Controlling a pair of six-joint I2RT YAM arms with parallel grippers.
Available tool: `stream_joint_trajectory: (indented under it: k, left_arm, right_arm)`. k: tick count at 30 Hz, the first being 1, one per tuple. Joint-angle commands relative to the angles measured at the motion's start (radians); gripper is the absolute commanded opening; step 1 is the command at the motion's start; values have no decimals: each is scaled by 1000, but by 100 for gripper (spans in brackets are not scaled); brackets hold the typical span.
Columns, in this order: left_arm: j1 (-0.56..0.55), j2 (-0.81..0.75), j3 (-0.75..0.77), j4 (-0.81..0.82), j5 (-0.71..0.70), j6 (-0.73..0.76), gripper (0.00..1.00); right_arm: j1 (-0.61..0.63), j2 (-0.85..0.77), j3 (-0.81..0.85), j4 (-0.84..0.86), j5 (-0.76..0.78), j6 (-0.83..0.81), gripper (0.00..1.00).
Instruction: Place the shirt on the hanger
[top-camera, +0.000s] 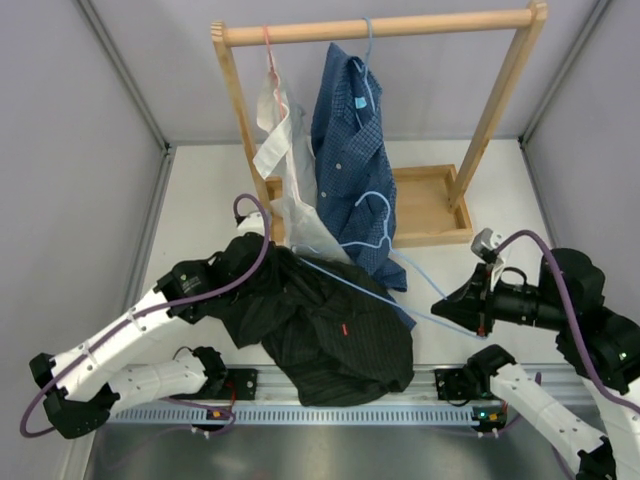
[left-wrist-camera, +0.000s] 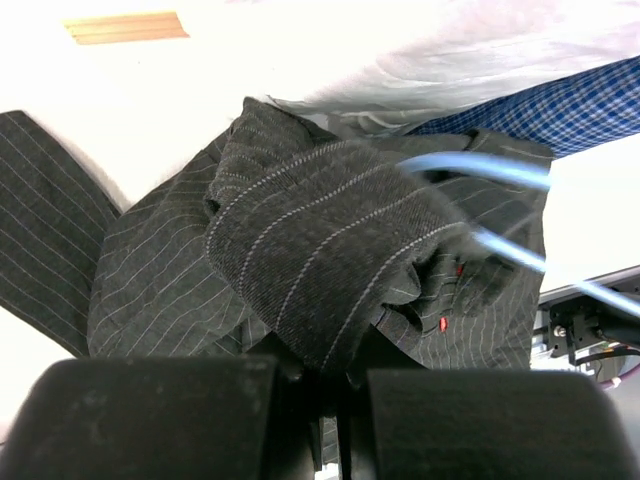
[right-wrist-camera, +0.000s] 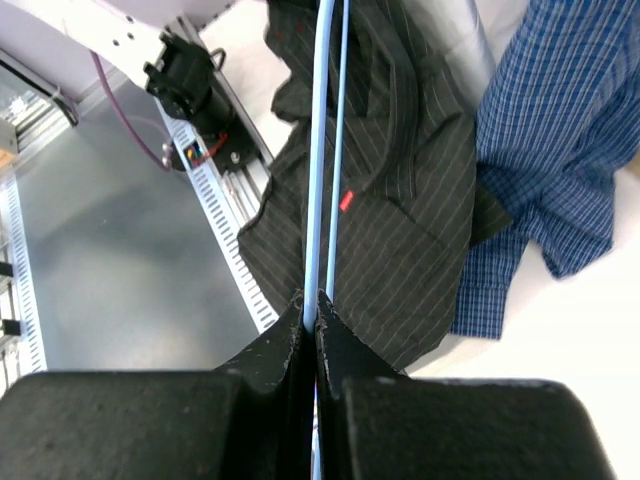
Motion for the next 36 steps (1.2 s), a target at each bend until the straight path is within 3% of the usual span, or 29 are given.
stream_joint_trajectory:
  k: [1,9,17,28,30,33,36]
  left_arm:
    - [-2,25,31,-5,-6,-2,0]
    - [0,51,35,-10,-55,-22,0]
    - [1,71,71,-7,-18,-27,0]
    - [1,47,80,63,218,10,0]
    - [1,45,92,94,357,53,0]
    - [1,60,136,107,485,81,0]
    - [0,50,178,107,525,97,0]
  right_arm:
    - [3,-29,94,46,-10,-12,0]
    - [60,-50,55,-5,62,-14,0]
    - [72,13,-6,47,-4,7,0]
    - [85,146,-38,262,-82,35,0]
    - [94,175,-15,286,-116,21,0]
    - [143,244,17,328,-107,23,0]
    - [305,315,38,352,-6,24,0]
